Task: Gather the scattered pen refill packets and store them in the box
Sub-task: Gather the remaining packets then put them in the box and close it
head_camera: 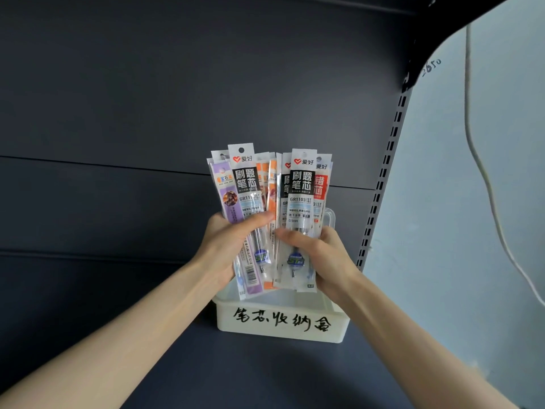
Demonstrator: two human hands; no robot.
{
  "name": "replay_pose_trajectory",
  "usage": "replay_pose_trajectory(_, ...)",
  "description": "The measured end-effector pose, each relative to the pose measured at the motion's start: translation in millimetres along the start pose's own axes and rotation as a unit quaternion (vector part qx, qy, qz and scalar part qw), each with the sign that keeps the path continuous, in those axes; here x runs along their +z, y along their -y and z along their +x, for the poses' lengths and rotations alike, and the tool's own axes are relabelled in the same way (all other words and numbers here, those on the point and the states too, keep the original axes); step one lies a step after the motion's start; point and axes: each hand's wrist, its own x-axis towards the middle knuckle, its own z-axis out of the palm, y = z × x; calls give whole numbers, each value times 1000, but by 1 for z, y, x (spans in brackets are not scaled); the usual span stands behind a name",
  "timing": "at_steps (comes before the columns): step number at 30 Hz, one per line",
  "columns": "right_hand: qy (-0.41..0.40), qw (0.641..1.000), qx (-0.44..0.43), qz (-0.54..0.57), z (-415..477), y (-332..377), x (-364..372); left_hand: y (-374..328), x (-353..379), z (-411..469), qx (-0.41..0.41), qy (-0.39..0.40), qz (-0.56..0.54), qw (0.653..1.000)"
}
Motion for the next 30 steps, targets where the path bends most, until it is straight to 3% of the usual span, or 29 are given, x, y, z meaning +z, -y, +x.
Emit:
replay_pose_trajectory(10,27,998,7,-55,-1,4,-8,-4,-8,2,4,3,39,999)
replay_pose_trajectory(19,-21,998,-10,-65,5,11,-14,-14,-20,6,0,-38,28,999)
replay_pose_trajectory(22,33,993,15,-110,11,13,-26,-18,-33,4,-11,-56,10,998)
replay_pose_trajectory(25,132,967,74,-203,20,12,-39,-17,-47,-5,-33,-60,3,998)
replay_pose_trajectory(30,258,864,176,-396,40,10,-40,-16,-68,-14,-44,-69,10,997)
